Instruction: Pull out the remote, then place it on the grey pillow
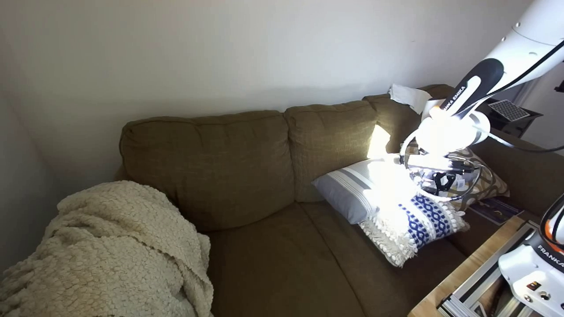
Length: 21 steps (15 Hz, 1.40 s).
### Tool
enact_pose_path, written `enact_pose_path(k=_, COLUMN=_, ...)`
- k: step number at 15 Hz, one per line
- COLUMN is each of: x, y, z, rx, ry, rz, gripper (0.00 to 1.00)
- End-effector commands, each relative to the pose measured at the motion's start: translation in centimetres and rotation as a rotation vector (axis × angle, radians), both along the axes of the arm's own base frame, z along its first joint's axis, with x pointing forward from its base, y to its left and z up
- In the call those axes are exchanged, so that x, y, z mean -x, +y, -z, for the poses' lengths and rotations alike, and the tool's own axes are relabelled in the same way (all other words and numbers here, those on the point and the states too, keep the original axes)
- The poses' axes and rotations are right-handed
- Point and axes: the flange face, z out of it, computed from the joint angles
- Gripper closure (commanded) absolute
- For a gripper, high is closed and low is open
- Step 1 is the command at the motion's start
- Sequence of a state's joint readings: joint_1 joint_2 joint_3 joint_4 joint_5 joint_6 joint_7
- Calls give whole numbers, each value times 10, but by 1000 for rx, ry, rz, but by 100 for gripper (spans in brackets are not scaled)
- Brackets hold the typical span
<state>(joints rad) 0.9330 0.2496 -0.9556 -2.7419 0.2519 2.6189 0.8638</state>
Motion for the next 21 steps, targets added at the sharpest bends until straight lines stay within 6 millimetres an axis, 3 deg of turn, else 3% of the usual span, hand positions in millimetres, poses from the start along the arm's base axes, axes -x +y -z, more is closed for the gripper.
enact_pose_path(k=1, x=10, y=23, z=-3, rx=-27, ry=34, rz=-47, gripper=74)
enact_pose_path(k=3, x=1, y=38, z=-4, rx=-9, ry=28, rz=-82, gripper=74)
enact_pose_path(k=9, x=-3, y=69, z=-14, rx=-10, ry=-12, rz=-109, gripper=74)
enact_pose_path(k=19, x=-10, y=65, z=-25, rx=7, ry=-50, rz=-76, gripper=74)
enact_pose_path(k=20, x=-10, y=66, z=-25, rx=8, ry=-51, rz=-79, gripper=49)
enact_pose_path(k=21, x=-10, y=66, z=-25, rx=10, ry=-50, rz=-80, gripper=49)
